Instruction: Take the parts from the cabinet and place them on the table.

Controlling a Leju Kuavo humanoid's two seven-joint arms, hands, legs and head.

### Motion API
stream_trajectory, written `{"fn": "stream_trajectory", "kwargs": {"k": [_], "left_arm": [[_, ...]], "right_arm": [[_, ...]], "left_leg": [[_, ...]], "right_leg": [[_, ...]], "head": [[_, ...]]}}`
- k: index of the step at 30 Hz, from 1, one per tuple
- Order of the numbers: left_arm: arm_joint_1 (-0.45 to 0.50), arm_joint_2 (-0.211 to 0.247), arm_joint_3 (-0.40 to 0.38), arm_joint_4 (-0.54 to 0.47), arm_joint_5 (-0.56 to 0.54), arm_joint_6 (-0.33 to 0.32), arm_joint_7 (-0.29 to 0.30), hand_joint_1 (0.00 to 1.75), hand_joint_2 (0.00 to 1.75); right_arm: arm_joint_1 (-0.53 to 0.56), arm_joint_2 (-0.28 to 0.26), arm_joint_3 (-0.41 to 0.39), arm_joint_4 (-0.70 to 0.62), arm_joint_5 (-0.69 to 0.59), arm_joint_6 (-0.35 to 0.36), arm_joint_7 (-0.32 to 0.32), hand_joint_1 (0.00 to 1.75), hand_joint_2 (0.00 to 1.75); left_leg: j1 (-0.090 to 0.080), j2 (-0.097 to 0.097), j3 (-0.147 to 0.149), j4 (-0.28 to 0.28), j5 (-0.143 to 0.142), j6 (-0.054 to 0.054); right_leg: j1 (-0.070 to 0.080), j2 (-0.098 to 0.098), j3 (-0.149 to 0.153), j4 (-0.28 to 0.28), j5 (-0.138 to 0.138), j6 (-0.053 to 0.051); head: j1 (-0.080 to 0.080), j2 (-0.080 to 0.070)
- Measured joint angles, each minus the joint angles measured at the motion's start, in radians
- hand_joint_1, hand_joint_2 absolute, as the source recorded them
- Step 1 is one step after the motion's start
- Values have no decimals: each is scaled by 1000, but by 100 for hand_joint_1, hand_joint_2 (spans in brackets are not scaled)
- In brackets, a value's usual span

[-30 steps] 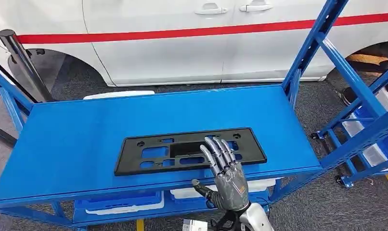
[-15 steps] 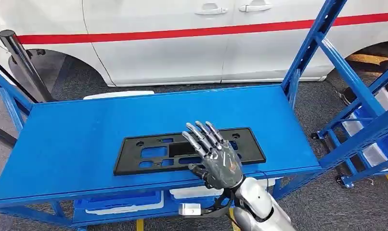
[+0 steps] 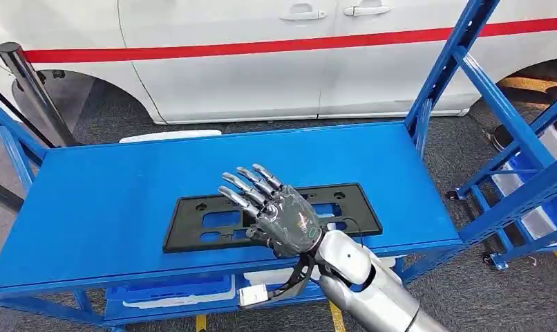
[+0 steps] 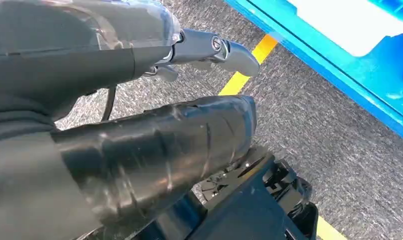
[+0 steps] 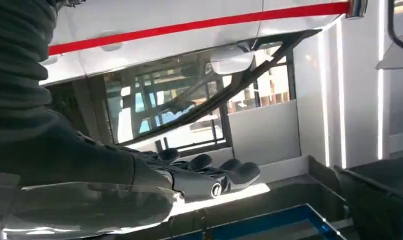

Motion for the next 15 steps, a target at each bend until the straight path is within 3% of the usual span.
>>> {"fn": "stream_trajectory", "kwargs": {"k": [6,10,15], "left_arm": [[0,0,-2,0,0,0,0,0,0],[-1,0,-9,0,0,-2,-3,0,0],[-1,0,-19,0,1,-2,-2,0,0]], "right_arm": [[-13,0,24,18,-43,44,-4,0,175],[-24,0,54,34,-248,197,-71,0,175],[-23,0,71,45,-331,221,-105,0,175]], "left_leg": [[0,0,0,0,0,0],[0,0,0,0,0,0],[0,0,0,0,0,0]], "right_leg": [[0,0,0,0,0,0],[0,0,0,0,0,0],[0,0,0,0,0,0]], "head": [[0,0],[0,0],[0,0]]}}
